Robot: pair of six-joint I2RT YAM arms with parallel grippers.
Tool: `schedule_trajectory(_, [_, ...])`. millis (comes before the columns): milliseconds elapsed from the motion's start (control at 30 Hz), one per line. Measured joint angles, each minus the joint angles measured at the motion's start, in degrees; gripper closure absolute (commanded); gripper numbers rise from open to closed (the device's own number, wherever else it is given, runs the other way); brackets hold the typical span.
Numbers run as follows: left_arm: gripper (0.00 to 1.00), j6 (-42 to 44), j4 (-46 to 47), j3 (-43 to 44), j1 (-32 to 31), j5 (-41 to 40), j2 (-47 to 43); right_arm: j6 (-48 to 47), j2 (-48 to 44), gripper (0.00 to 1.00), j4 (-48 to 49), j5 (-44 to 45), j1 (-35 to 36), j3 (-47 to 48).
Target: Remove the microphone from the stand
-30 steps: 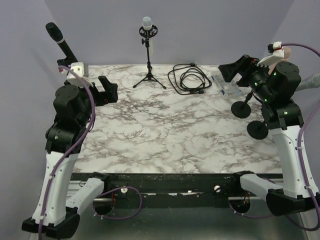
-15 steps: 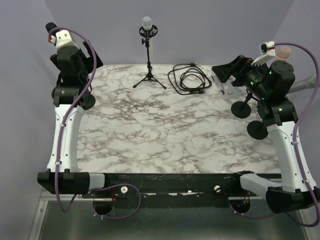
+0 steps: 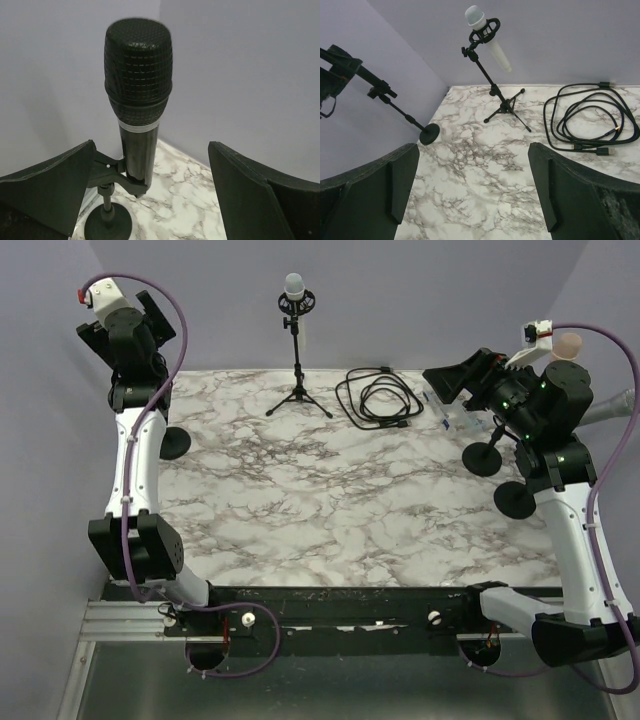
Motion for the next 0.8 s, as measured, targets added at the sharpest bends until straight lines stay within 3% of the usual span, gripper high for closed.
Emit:
schedule_trajectory(233, [0.01,4.48,7.43,0.07,1.03,-3.52,7.89,-0.04,0.00,0.00,0.09,-0.85,0.00,0.11])
schedule_trajectory(533, [0.03,6.27,16.33,0.07,1.25,-4.90,10.82,-0.59,0.00,0.00,0.44,-1.46,0.00,0.20])
schedule_trajectory(600, [0.09,6.62,16.83,0.31,1.25,-5.73,11.58,-0.83,0.00,0.00,0.59,-1.49,0.00,0.20])
schedule_trajectory(733, [0.32,7.23,17.57,0.44,1.25,-7.61,13.11,-0.94,0.02,0.00,0.94,-1.57,0.00,0.20])
schedule_trajectory(800, [0.36,7.93,18.29,-0.17,1.25,-8.09,13.22,-0.94,0.02,0.00,1.07,-1.73,0.00,0.20])
